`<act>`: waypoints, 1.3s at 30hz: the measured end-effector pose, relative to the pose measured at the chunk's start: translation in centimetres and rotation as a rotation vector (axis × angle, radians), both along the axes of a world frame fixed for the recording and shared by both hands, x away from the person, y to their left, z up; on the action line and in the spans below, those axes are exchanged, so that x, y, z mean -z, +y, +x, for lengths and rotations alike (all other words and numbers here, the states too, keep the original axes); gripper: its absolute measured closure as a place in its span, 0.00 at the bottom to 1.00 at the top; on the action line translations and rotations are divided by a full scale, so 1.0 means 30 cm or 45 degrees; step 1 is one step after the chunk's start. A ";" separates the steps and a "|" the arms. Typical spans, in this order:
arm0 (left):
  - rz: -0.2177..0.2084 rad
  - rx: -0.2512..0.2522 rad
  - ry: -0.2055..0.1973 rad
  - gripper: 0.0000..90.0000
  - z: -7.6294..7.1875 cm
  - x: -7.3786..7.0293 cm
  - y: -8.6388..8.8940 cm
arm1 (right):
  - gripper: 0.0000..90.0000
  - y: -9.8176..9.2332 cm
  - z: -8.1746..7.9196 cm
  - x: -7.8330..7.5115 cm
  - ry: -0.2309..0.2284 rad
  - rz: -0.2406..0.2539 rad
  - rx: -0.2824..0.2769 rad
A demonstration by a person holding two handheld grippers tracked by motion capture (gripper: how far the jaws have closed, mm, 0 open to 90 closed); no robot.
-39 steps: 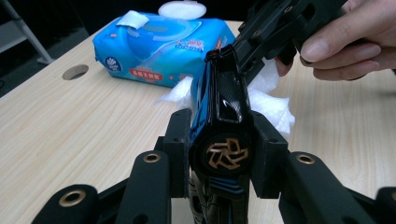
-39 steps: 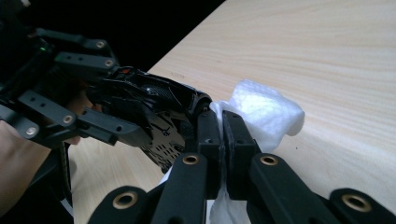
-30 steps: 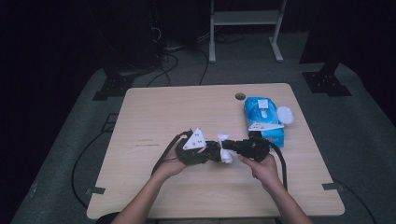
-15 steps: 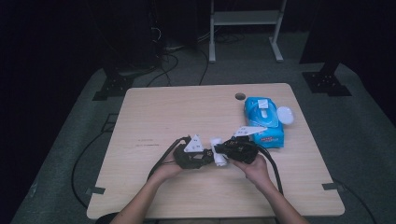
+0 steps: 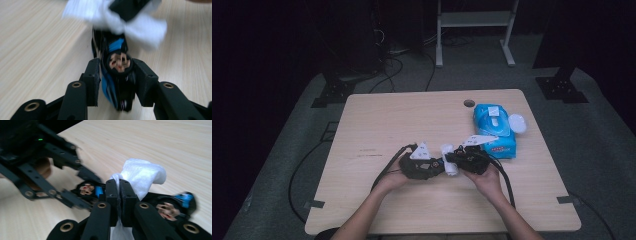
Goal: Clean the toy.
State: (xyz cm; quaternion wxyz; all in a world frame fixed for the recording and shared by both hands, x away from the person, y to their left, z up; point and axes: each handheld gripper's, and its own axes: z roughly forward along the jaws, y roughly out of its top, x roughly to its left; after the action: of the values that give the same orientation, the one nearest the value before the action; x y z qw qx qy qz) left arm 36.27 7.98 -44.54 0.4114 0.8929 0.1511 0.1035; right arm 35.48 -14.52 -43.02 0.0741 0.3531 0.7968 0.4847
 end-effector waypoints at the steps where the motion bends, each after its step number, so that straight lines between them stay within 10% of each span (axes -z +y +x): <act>1: 0.013 -0.005 -0.004 0.63 0.000 0.002 -0.014 | 0.96 0.008 -0.004 0.000 -0.002 -0.001 -0.013; 7: 0.040 -0.039 -0.013 0.67 0.009 0.017 -0.018 | 0.96 0.047 -0.020 -0.006 -0.035 -0.033 -0.065; 20: 0.042 -0.021 -0.013 0.72 0.016 0.011 0.011 | 0.96 -0.101 0.025 -0.015 -0.087 -0.107 0.145; 39: 0.080 0.030 0.022 0.61 0.016 -0.009 0.072 | 0.96 0.025 -0.024 -0.003 -0.085 -0.081 -0.007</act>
State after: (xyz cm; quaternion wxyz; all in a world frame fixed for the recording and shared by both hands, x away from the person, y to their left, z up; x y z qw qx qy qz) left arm 36.76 10.14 -44.27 0.3829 0.9080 0.1408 0.0954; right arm 34.77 -13.78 -42.94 0.1106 0.3318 0.8100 0.4708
